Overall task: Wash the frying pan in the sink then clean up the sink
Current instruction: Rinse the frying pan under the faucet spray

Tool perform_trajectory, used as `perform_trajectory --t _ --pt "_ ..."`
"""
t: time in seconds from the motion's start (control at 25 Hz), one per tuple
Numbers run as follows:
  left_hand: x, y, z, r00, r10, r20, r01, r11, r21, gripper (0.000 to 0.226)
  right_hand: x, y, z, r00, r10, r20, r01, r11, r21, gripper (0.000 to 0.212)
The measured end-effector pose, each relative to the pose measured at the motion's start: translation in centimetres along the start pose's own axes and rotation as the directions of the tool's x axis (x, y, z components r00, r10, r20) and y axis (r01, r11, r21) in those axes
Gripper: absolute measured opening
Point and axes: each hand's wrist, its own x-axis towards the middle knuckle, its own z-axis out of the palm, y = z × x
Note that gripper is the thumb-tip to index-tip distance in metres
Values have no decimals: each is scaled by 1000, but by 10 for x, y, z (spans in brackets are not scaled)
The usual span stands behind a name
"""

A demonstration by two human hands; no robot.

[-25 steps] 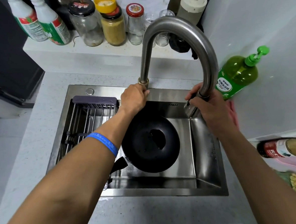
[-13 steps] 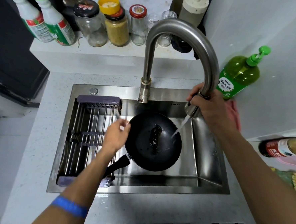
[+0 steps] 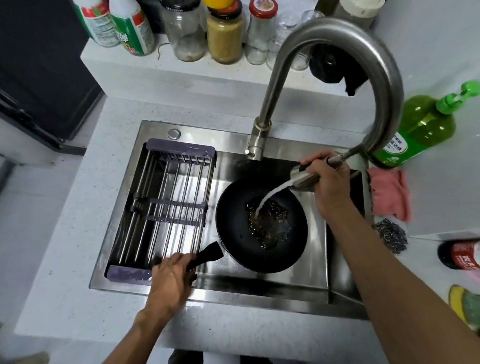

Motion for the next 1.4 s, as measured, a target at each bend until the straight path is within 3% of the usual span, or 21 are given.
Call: perform_trajectory --t 0.12,0.2,0.4,0.64,0.76,0.96,1.0,1.08,1.2,1.4 --pt "-2 5 1 999 -38 -20 38 999 16 53 5 0 -14 997 -45 -61 40 997 -69 19" --pt "-3 7 0 999 -52 -16 53 998 24 59 -2 3 -21 999 -38 -4 37 993 -114 12" --pt "-2 7 0 997 -76 6 76 997 3 64 -5 1 0 998 -7 55 7 1000 1 26" --pt "0 8 -1 997 -79 21 79 997 14 59 -1 5 -31 998 -17 64 25 991 -129 21" --pt "-1 8 -1 997 -79 27 79 997 7 56 -15 7 -17 996 39 79 -36 998 -44 25" --pt "0 8 -1 996 -82 19 82 997 15 57 -10 5 7 996 1 85 -11 993 117 29" --pt "0 9 -1 996 -85 13 84 996 17 57 -7 6 3 997 13 83 -18 998 61 26" --pt "0 10 0 996 -93 9 93 996 13 58 -9 5 -12 995 30 94 -7 971 -240 15" --pt "1 10 0 996 -89 -7 89 996 15 57 -13 -8 -27 988 54 148 48 793 -607 8" --pt "1 9 3 995 -103 -4 103 995 3 56 -17 -25 -19 925 273 264 -82 823 -562 24"
